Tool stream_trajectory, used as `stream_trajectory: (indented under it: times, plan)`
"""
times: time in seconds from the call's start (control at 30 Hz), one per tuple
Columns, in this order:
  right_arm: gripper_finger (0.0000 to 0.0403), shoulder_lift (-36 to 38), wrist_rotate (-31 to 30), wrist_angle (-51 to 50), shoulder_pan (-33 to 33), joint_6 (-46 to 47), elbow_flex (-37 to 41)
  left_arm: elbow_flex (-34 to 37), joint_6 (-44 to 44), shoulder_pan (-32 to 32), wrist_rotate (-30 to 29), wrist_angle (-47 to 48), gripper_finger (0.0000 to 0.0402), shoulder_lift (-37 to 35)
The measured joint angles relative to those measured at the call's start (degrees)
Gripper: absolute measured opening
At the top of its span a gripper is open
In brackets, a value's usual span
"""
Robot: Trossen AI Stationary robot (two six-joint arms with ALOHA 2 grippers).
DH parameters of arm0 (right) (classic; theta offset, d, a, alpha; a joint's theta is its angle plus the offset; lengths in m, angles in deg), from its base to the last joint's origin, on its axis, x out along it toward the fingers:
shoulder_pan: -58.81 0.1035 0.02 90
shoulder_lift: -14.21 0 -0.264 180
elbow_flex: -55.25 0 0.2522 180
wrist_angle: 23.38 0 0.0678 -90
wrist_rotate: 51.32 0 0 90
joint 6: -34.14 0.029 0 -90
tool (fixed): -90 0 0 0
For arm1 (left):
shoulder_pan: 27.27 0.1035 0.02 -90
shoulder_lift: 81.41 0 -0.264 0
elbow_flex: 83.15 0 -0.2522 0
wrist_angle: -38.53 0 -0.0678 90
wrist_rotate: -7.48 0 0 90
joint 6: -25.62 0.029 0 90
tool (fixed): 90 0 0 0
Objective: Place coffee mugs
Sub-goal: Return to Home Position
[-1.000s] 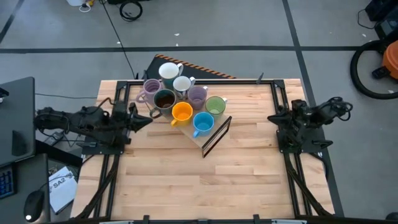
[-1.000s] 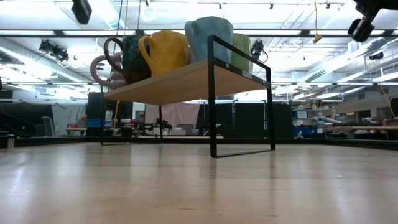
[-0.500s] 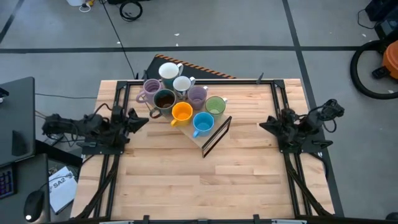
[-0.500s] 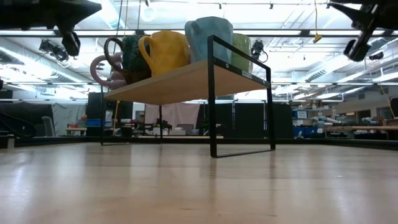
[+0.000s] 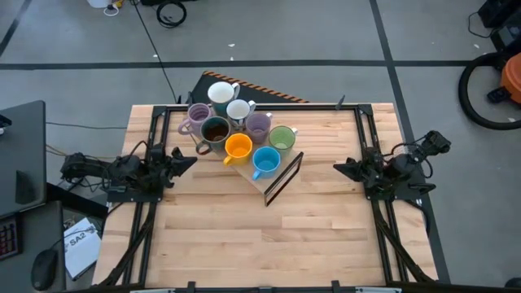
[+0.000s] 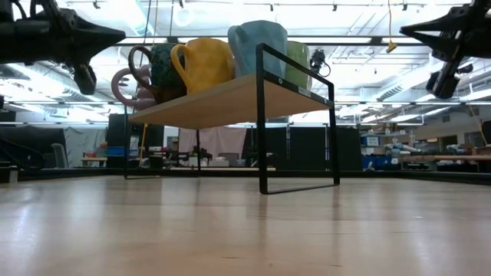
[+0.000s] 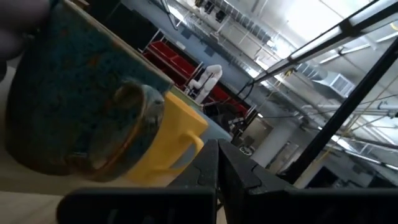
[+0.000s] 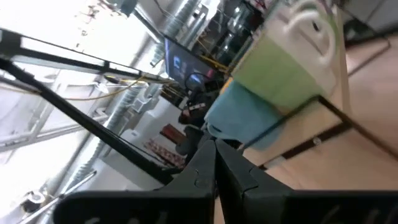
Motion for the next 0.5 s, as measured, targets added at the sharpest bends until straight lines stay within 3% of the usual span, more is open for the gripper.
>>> stream_trajectory:
  times: [0.13, 0.33, 0.4, 0.5]
  plan:
    - [0.0011, -0.13, 0.48, -0.89, 0.00, 2.74, 0.00, 0.00, 1.84, 0.00, -1.72, 0.30, 0.0007, 0.02]
    - [0.0011, -0.13, 0.25, -1.26, 0.00, -5.90, 0.00, 0.02, 4.24, 0.00, -6.03, 2.02, 0.0020, 0.09]
    - [0.0012, -0.13, 1.60, -4.08, 0.00, -13.91, 0.00, 0.02, 12.19, 0.00, -5.99, 4.23, 0.0024, 0.11]
    - [0.0014, -0.28, 2.36, -12.07, -0.02, -36.57, -0.02, 0.04, 21.96, 0.00, -5.99, 5.95, 0.0027, 0.12]
